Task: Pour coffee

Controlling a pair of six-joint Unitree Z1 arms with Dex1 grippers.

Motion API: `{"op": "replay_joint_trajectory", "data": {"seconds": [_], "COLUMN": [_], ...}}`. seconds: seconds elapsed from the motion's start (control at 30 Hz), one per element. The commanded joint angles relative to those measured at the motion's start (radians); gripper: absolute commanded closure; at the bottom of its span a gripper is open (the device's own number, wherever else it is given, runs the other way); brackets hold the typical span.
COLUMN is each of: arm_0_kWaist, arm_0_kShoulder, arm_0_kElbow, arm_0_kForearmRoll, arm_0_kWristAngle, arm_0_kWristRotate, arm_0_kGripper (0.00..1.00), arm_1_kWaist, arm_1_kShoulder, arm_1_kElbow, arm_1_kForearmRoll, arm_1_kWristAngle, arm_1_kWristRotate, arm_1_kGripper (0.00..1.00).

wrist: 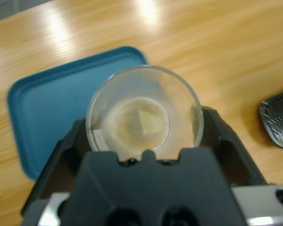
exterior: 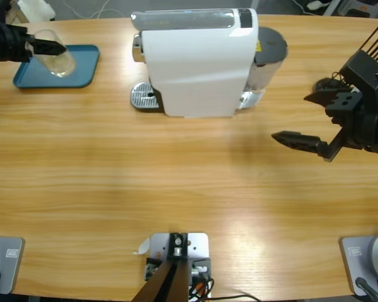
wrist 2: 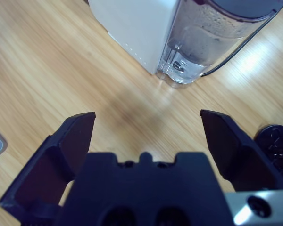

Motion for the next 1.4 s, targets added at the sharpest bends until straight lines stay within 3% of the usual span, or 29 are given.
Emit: {"op": "replay_joint_trajectory", "data": {"seconds": [0.03,0.23,0.6,0.63,0.67,0.7,1.07,1.27,1.4], "arm_0_kWaist": [0.060,0.066,0.063,0.062,0.063,0.063,0.024,-0.084,-0.147], "arm_0_kShoulder": [0.172,0.252,0.320,0.319,0.316,0.312,0.092,-0.172,-0.306], "arm_0_kElbow": [-0.088,-0.159,-0.127,-0.119,-0.112,-0.105,-0.042,0.006,-0.003], "arm_0_kForearmRoll": [-0.029,-0.027,-0.032,-0.032,-0.032,-0.033,0.015,0.261,0.506], "arm_0_kWristAngle": [0.050,0.058,0.056,0.055,0.054,0.052,0.057,0.124,0.090], "arm_0_kWristRotate": [-0.049,-0.049,-0.065,-0.070,-0.068,-0.066,-0.061,-0.055,-0.049], "arm_0_kGripper": [1.000,1.000,1.000,0.722,0.280,0.032,0.009,0.009,0.008], "arm_1_kWaist": [0.011,0.011,0.011,0.011,0.011,0.011,0.011,0.011,0.011], "arm_1_kShoulder": [0.056,0.088,0.102,0.104,0.105,0.107,0.077,-0.001,-0.029], "arm_1_kElbow": [0.022,0.017,0.020,0.020,0.020,0.020,0.023,0.027,0.029], "arm_1_kForearmRoll": [-0.007,-0.015,-0.019,-0.019,-0.019,-0.019,-0.025,-0.021,-0.022], "arm_1_kWristAngle": [0.017,0.019,0.025,0.025,0.025,0.025,0.003,-0.038,-0.055], "arm_1_kWristRotate": [0.010,0.010,0.010,0.010,0.010,0.010,0.010,0.010,0.008], "arm_1_kGripper": [0.000,0.000,0.000,0.000,0.000,0.000,0.000,0.000,0.000]}}
